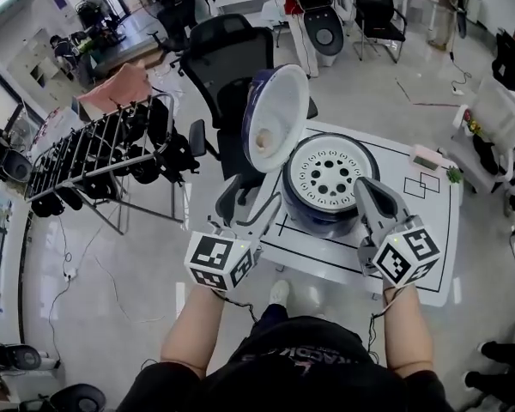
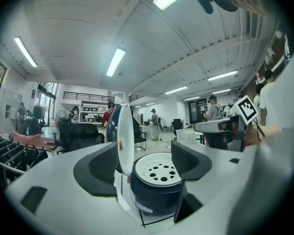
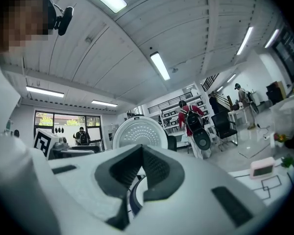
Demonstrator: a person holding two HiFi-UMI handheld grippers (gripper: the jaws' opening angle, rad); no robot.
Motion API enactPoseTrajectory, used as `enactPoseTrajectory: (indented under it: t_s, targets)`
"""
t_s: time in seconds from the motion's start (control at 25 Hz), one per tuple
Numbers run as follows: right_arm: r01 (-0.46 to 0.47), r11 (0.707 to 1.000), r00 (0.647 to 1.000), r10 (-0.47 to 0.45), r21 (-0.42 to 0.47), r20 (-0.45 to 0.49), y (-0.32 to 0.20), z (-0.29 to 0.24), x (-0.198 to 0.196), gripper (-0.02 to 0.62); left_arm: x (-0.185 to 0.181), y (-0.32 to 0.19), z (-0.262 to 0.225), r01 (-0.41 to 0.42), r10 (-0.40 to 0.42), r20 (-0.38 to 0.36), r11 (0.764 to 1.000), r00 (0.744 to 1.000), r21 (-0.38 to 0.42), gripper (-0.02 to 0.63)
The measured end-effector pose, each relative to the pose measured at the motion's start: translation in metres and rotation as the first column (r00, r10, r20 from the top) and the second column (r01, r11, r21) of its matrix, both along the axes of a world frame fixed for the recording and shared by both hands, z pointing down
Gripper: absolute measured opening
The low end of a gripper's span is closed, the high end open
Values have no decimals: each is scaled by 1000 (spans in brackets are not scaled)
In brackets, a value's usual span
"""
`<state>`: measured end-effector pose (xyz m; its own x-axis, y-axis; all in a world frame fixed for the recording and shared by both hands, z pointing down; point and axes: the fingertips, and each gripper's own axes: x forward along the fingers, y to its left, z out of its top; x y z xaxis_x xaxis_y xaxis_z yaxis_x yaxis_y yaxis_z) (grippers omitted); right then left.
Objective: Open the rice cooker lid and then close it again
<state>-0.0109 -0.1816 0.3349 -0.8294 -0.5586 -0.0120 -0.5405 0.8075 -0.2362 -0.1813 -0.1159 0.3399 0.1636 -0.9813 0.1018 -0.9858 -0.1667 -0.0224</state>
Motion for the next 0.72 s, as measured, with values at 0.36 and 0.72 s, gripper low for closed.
enactPoseTrajectory:
  t_s: [0.36, 0.72]
  targets:
    - [25, 1000, 1000, -25, -1, 5, 40, 8, 46, 2, 77, 44, 13, -42, 42, -16, 999, 999, -17, 327]
    - [40, 999, 999, -40, -11, 20, 65, 14, 67, 2, 116, 74, 13, -94, 94, -47, 996, 994, 3, 327]
